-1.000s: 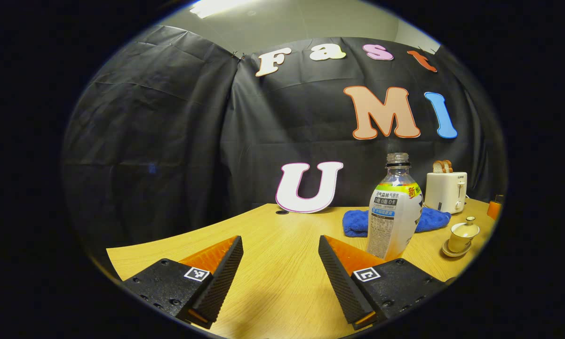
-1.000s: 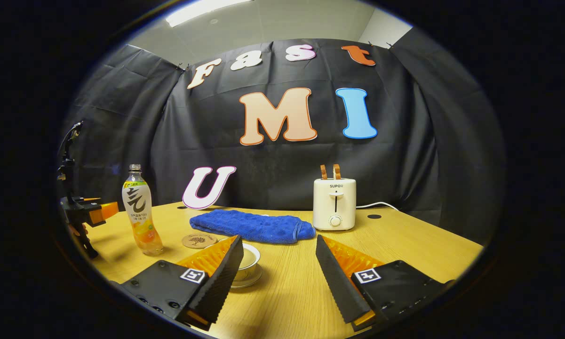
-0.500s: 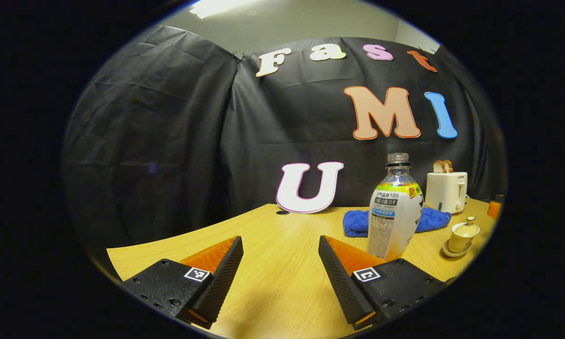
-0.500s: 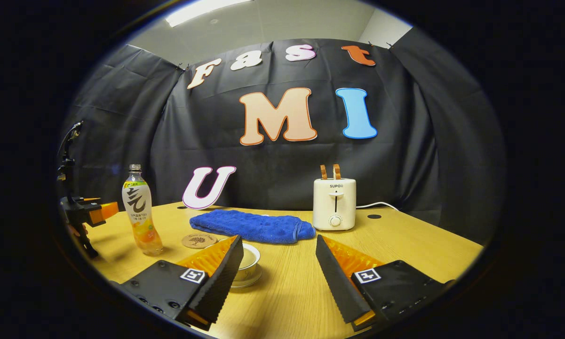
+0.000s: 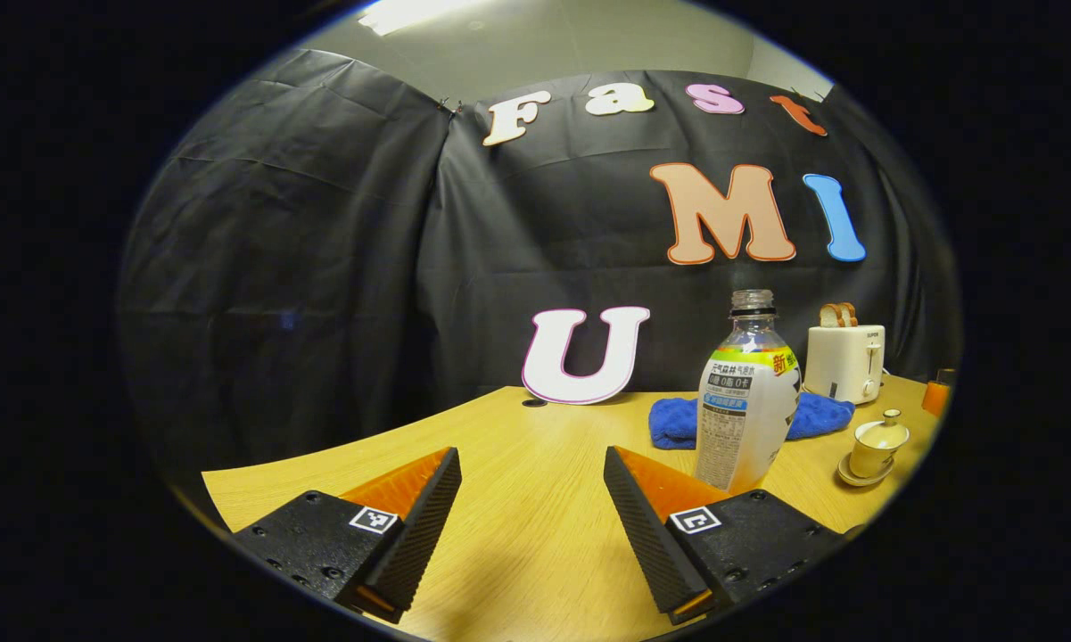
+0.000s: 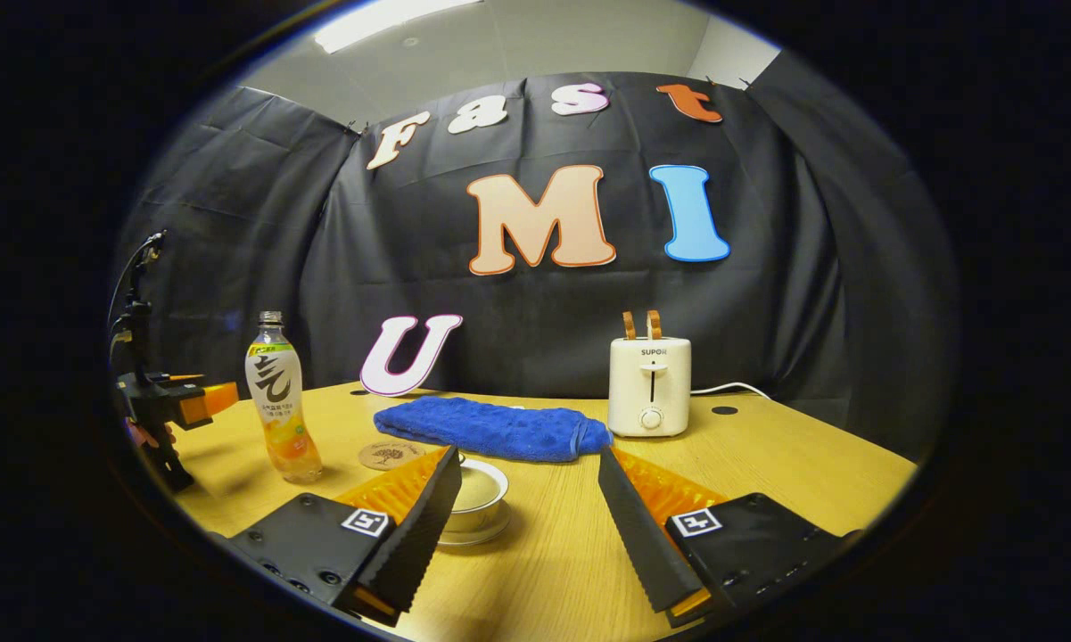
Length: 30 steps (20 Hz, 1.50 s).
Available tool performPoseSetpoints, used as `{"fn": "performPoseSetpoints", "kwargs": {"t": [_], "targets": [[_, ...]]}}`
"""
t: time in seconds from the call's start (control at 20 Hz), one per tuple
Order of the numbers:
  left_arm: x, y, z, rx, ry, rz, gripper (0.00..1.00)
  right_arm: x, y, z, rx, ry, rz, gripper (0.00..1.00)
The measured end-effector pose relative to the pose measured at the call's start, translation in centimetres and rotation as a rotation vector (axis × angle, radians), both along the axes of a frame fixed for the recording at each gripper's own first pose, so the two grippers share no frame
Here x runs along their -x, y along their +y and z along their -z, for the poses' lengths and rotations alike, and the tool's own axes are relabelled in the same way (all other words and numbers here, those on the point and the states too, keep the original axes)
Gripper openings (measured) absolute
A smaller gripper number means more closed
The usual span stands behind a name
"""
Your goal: Open the teacup lid with one hand, grasp the water bottle and pour water into the teacup with the other hand; after pouring, place the water bottle on the coaster and then close the teacup lid.
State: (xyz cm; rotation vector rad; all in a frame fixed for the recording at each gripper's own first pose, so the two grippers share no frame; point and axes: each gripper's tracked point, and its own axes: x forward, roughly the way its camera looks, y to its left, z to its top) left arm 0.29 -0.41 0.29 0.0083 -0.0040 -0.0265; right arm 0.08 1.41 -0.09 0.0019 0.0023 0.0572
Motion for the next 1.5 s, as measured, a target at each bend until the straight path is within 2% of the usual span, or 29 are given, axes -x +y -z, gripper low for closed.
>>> {"fn": "performPoseSetpoints", "kwargs": {"t": [0.35,0.4,0.45,0.6,0.7,0.8,0.85,0.9,1.0,1.1,1.3,1.4,1.5], "targets": [[-0.1,0.0,0.1,0.0,-0.001,0.001,0.94,-0.9,2.5,0.1,-0.004,0.008,-0.1,0.94],[-0.1,0.0,0.0,0.001,-0.001,0.001,0.94,-1.0,2.9,0.2,-0.005,0.009,-0.115,0.98],[-0.1,0.0,0.1,0.001,-0.001,0.001,0.94,-1.1,3.2,0.2,-0.006,0.01,-0.126,0.94],[-0.1,-0.1,0.1,0.001,-0.002,0.001,0.94,-1.8,4.2,0.4,-0.006,0.014,-0.154,0.94],[-0.1,0.0,0.1,0.001,-0.002,0.001,0.94,-2.4,5.1,0.7,-0.005,0.025,-0.183,0.98],[-0.1,0.0,0.1,0.001,-0.001,0.002,0.94,-3.2,5.9,1.0,-0.004,0.044,-0.198,0.94],[-0.1,-0.1,0.1,0.001,-0.001,0.002,0.94,-3.5,6.1,1.1,-0.001,0.056,-0.204,0.98],[-0.1,-0.1,0.1,0.002,-0.002,0.002,0.94,-3.9,6.4,1.4,0.0,0.065,-0.205,0.94],[-0.1,-0.1,0.1,0.002,-0.001,0.003,0.94,-4.7,6.7,1.7,0.004,0.082,-0.208,0.98],[-0.1,-0.1,0.1,0.002,-0.001,0.004,0.94,-5.1,7.4,2.1,0.015,0.102,-0.223,0.94],[0.0,-0.1,0.1,0.003,-0.001,0.006,0.94,-6.0,7.7,2.6,0.017,0.139,-0.225,0.98],[-0.1,-0.1,0.1,0.003,-0.001,0.006,0.94,-6.3,7.7,2.8,0.018,0.144,-0.221,0.94],[-0.1,-0.1,0.2,0.003,-0.001,0.006,0.94,-6.4,7.9,2.8,0.023,0.147,-0.222,0.8]]}}
